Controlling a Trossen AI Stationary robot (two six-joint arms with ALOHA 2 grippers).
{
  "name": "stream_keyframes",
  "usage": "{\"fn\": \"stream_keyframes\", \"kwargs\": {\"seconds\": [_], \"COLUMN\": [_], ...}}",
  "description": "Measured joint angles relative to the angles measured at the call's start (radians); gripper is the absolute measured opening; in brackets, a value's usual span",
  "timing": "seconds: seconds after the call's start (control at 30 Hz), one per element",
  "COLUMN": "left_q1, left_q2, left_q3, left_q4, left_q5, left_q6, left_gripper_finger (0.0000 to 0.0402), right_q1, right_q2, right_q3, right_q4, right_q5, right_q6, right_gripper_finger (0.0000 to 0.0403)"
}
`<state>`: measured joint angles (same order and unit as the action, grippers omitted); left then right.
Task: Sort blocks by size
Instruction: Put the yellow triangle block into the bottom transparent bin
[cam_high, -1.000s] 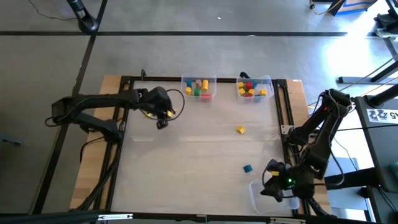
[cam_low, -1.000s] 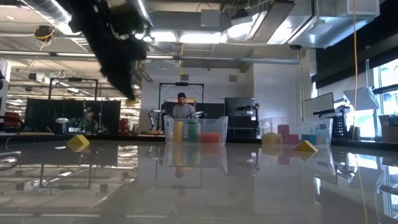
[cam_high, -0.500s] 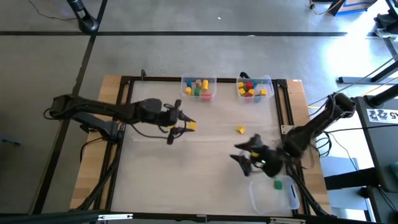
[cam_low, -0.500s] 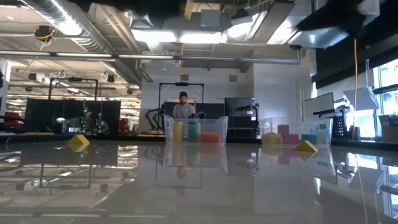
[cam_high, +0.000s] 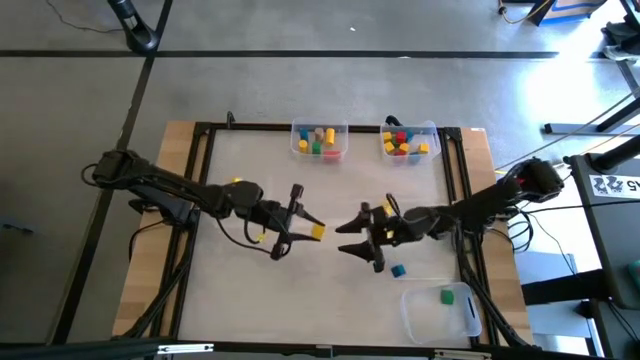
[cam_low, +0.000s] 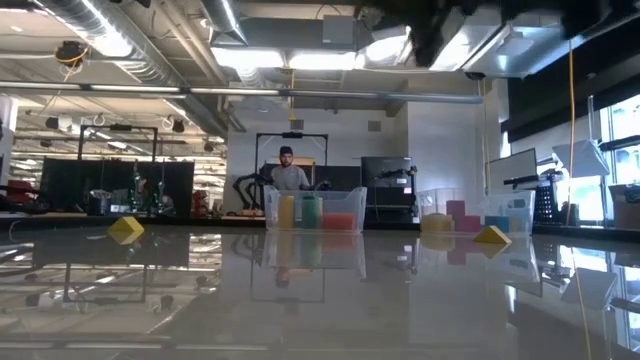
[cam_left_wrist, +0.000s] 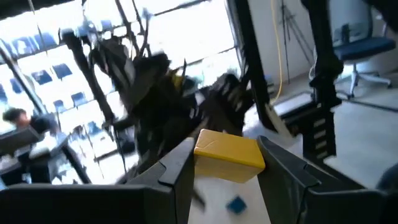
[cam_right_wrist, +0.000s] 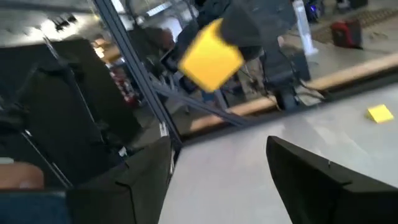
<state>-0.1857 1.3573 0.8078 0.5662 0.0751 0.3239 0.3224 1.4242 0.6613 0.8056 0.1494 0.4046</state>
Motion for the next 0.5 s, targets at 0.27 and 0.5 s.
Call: {"fn": "stream_keyframes", "kwargs": {"seconds": [0.27,0.5], "left_q1": [-0.025,-0.024], "left_q2": [0.059,0.063], "left_q3": [0.0,0.001], "left_q4": [0.085,0.084], "left_q5": [-0.002,-0.054], "left_q6": [0.053,0.076], "left_gripper_finger": [0.0134,0.0134], "right_q1": [-0.061,-0.062], "right_q2": [0.116,0.133], "right_q3": [0.035,0.11], "right_q4": [0.244,0.209], "right_q5": [-0.149,-0.196], "right_q6": [-0.029,-0.048], "right_gripper_finger": [0.0259,0.0259]}}
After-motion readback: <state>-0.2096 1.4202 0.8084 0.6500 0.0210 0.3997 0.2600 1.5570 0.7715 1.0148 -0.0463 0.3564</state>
